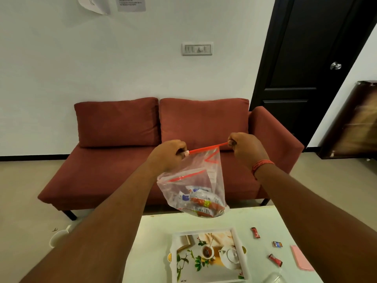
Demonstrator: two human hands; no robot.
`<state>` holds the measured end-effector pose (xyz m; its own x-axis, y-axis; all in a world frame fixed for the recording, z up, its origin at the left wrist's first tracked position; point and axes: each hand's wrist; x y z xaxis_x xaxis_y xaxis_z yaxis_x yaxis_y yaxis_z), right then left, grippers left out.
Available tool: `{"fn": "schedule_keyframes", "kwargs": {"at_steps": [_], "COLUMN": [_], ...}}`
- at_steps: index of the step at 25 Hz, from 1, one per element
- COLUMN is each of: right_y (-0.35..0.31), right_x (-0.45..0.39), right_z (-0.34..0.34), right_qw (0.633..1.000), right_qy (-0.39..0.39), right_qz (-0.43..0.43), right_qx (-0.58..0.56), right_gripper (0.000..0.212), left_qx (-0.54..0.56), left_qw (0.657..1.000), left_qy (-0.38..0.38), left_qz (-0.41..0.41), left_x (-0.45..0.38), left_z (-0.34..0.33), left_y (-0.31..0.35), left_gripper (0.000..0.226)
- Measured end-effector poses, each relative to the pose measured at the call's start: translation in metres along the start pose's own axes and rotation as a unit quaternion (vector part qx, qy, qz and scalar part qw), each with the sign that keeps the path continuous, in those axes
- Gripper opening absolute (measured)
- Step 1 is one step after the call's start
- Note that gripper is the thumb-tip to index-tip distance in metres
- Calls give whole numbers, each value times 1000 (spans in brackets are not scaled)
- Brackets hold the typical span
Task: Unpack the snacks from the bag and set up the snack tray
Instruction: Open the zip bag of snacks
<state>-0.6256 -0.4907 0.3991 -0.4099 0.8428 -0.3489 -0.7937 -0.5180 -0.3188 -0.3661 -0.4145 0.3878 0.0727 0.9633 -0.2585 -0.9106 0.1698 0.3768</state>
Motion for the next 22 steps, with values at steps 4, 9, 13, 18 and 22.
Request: {"fn": "schedule_keyframes", "kwargs": {"at_steps": [4,9,13,18,22], "right_y": [6,9,12,16,19], "right_x": [-3,-5,-4,-2,-2], "right_z": [8,14,18,17,14], "right_qw": [1000,999,999,999,998], "right_qy": [1,-9,-13,-13,-32], "right_qz": [-3,-15,-28,-38,-60], "right_qx": [12,28,21,29,8], "right_gripper": [25,28,30,30,21], "left_qx": [40,56,78,76,67], "left_qw": [997,992,988,988,991], "left_qy": [-62,-104,-112,-114,-93], "left_qz": [23,52,70,65,71], "left_x": [1,1,5,10,9], "left_z": [11,20,23,24,22], "left_y": [-5,-7,-10,-14,-12], "left_gripper": [13,10,9,8,9]}}
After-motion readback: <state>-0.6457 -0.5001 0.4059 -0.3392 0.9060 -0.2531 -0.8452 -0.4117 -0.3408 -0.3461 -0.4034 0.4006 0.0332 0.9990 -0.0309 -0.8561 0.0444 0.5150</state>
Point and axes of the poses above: each hand's wrist, its own x-axis away from the middle knuckle, its own z-axis out of the back of the hand, y = z × x, and after that the axes turned 2 degrees about z, right-handed
